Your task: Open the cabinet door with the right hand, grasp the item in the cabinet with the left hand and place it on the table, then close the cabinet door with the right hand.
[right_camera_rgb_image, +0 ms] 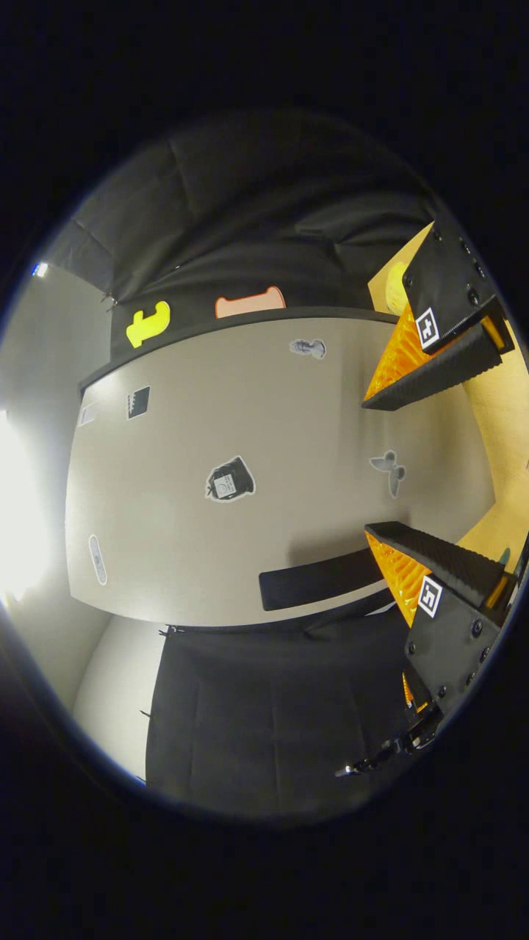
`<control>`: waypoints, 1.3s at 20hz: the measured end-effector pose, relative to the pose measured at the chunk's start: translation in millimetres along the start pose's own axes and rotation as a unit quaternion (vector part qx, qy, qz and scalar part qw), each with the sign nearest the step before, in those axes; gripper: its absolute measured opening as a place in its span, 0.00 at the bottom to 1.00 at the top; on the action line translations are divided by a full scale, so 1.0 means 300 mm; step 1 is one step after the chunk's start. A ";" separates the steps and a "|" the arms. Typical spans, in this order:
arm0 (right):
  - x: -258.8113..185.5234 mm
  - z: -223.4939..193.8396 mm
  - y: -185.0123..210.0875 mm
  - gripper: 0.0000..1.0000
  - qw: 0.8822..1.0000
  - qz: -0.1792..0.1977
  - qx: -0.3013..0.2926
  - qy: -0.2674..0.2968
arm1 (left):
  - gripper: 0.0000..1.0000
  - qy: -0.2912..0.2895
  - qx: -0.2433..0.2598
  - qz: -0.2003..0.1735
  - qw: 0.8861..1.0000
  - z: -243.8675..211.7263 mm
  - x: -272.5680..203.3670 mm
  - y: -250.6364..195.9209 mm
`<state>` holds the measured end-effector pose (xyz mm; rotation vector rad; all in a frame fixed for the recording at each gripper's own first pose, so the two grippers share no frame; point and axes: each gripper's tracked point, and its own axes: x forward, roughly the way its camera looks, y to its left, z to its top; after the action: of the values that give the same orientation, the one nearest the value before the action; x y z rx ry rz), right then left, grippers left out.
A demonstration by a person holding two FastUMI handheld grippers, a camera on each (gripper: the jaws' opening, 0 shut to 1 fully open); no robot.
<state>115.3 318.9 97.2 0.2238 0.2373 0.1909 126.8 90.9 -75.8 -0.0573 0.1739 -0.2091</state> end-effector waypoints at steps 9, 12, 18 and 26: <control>-0.071 -0.050 -0.131 0.96 1.000 -0.017 -0.013 -0.001 | 0.89 -0.017 0.009 -0.003 1.000 0.102 -0.045 -0.106; -0.130 -0.029 -0.221 0.97 0.999 -0.022 -0.025 -0.006 | 0.89 -0.023 0.015 0.001 1.000 0.137 -0.057 -0.210; -0.238 -0.006 -0.411 0.97 0.998 -0.036 -0.049 -0.015 | 0.89 -0.038 0.016 -0.014 0.999 0.226 -0.081 -0.478; -0.335 -0.039 -0.619 0.98 0.996 -0.069 -0.057 -0.017 | 0.89 -0.054 0.024 -0.029 0.998 0.290 -0.086 -0.691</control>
<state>46.1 122.0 62.6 0.0961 0.2068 0.0630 75.6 -102.9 29.5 -0.0269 0.0588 -0.2682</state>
